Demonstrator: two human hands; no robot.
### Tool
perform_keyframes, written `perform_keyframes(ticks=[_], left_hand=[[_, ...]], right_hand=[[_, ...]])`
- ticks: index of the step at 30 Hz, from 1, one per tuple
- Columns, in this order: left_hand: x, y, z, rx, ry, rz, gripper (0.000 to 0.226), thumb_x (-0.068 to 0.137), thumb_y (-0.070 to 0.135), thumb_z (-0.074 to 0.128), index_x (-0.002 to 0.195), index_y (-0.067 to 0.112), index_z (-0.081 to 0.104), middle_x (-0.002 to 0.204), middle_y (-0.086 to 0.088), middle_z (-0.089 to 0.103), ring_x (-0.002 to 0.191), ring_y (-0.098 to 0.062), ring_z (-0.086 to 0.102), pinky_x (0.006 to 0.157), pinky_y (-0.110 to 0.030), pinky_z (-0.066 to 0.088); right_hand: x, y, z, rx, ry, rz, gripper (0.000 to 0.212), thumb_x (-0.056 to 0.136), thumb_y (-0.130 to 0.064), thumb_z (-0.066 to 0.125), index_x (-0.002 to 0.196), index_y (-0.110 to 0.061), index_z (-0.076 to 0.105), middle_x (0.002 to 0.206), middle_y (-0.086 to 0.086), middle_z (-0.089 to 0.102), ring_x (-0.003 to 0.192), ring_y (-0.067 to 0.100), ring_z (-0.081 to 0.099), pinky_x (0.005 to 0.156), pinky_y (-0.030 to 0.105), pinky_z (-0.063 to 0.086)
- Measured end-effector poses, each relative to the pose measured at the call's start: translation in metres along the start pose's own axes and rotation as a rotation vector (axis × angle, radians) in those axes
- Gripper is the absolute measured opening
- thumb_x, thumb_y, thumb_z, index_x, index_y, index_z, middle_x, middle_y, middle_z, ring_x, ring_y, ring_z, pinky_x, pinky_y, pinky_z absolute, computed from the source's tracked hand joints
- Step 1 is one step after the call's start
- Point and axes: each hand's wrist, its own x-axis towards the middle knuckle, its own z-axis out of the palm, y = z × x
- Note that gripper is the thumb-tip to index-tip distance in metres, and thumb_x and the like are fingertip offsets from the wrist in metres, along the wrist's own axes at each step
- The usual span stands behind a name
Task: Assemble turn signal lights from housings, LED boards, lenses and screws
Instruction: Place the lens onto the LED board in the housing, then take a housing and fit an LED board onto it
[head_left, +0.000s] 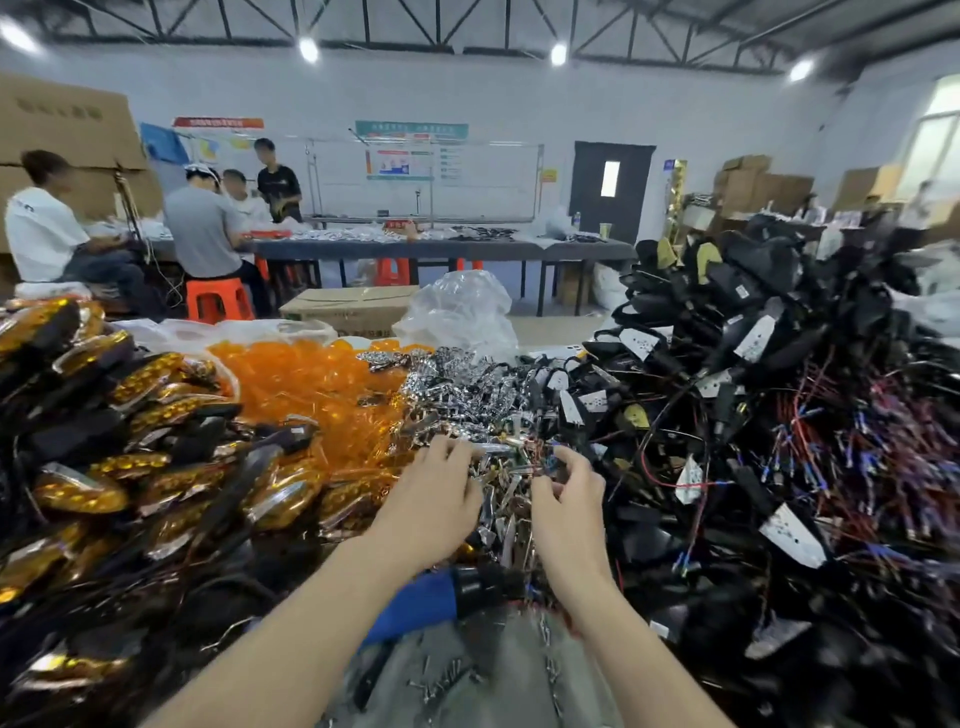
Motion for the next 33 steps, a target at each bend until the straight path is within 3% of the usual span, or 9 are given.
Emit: perform_keyframes(ticks=[4, 8, 11, 13, 17, 20, 25, 29, 33], left_hand=[[0.005, 0.015, 0.028, 0.08, -0.126, 0.025, 0.047, 0.104, 0.028, 0.042, 0.15, 0.02, 0.034, 0.148, -0.004, 0.039, 0.132, -0.025, 0.043, 0.111, -0.042, 0.038], [0.012, 0.012, 0.034, 0.128, -0.266, 0.028, 0.047, 0.105, 0.032, 0.041, 0.15, 0.02, 0.036, 0.147, -0.005, 0.041, 0.136, -0.027, 0.037, 0.112, -0.044, 0.035], [0.018, 0.002, 0.031, 0.039, -0.219, 0.03, 0.038, 0.105, 0.03, 0.043, 0.141, 0.023, 0.047, 0.136, -0.001, 0.05, 0.123, -0.021, 0.048, 0.103, -0.041, 0.045], [0.02, -0.008, 0.026, -0.017, -0.152, 0.001, 0.032, 0.104, 0.028, 0.043, 0.135, 0.026, 0.053, 0.128, 0.005, 0.054, 0.101, -0.013, 0.057, 0.085, -0.035, 0.053], [0.023, -0.034, 0.014, -0.081, 0.025, -0.098, 0.025, 0.103, 0.026, 0.044, 0.122, 0.031, 0.059, 0.113, 0.014, 0.061, 0.073, 0.005, 0.057, 0.061, -0.018, 0.049], [0.027, -0.049, 0.002, -0.105, 0.125, -0.159, 0.022, 0.104, 0.025, 0.043, 0.116, 0.031, 0.06, 0.099, 0.017, 0.062, 0.051, 0.006, 0.053, 0.043, -0.013, 0.035], [0.035, -0.062, -0.013, -0.119, 0.213, -0.233, 0.021, 0.104, 0.025, 0.042, 0.111, 0.032, 0.06, 0.093, 0.015, 0.064, 0.045, 0.008, 0.052, 0.037, -0.012, 0.032], [0.047, -0.066, -0.017, -0.163, 0.248, -0.263, 0.02, 0.103, 0.025, 0.043, 0.111, 0.031, 0.06, 0.084, 0.013, 0.064, 0.039, 0.001, 0.047, 0.035, -0.013, 0.031], [0.065, -0.041, -0.002, -0.271, 0.124, -0.192, 0.019, 0.103, 0.022, 0.046, 0.114, 0.03, 0.06, 0.084, 0.013, 0.065, 0.037, 0.001, 0.044, 0.037, -0.012, 0.034]], right_hand=[[0.004, -0.002, -0.003, 0.048, 0.035, 0.035, 0.043, 0.105, -0.024, 0.043, 0.147, -0.028, 0.038, 0.15, 0.001, 0.03, 0.093, 0.004, 0.056, 0.069, 0.023, 0.04], [0.006, -0.006, 0.0, 0.068, 0.012, 0.079, 0.044, 0.104, -0.027, 0.044, 0.148, -0.028, 0.04, 0.151, 0.004, 0.039, 0.112, 0.024, 0.058, 0.094, 0.039, 0.044], [0.005, -0.006, 0.006, 0.1, -0.013, 0.069, 0.042, 0.104, -0.026, 0.045, 0.146, -0.027, 0.044, 0.147, 0.0, 0.045, 0.111, 0.013, 0.052, 0.091, 0.03, 0.037], [0.004, -0.006, 0.011, 0.111, -0.041, 0.073, 0.04, 0.104, -0.026, 0.045, 0.143, -0.029, 0.046, 0.142, -0.003, 0.05, 0.107, 0.01, 0.056, 0.087, 0.028, 0.041], [0.001, -0.008, 0.021, 0.075, -0.109, 0.075, 0.032, 0.102, -0.029, 0.043, 0.134, -0.035, 0.048, 0.135, -0.009, 0.053, 0.112, 0.026, 0.062, 0.101, 0.046, 0.048], [0.007, -0.009, 0.024, 0.033, -0.137, 0.048, 0.026, 0.102, -0.029, 0.042, 0.127, -0.035, 0.051, 0.125, -0.01, 0.059, 0.099, 0.018, 0.062, 0.089, 0.041, 0.051], [0.019, -0.007, 0.029, -0.027, -0.209, 0.029, 0.018, 0.102, -0.03, 0.043, 0.103, -0.045, 0.054, 0.099, -0.011, 0.068, 0.054, 0.002, 0.055, 0.058, 0.029, 0.043], [0.029, -0.015, 0.027, 0.006, -0.24, -0.008, 0.022, 0.1, -0.031, 0.045, 0.1, -0.046, 0.061, 0.09, -0.011, 0.071, 0.076, 0.013, 0.068, 0.071, 0.039, 0.057], [0.036, -0.021, 0.007, 0.069, -0.113, -0.097, 0.021, 0.101, -0.032, 0.048, 0.101, -0.046, 0.063, 0.092, -0.024, 0.07, 0.072, 0.01, 0.067, 0.056, 0.027, 0.05]])
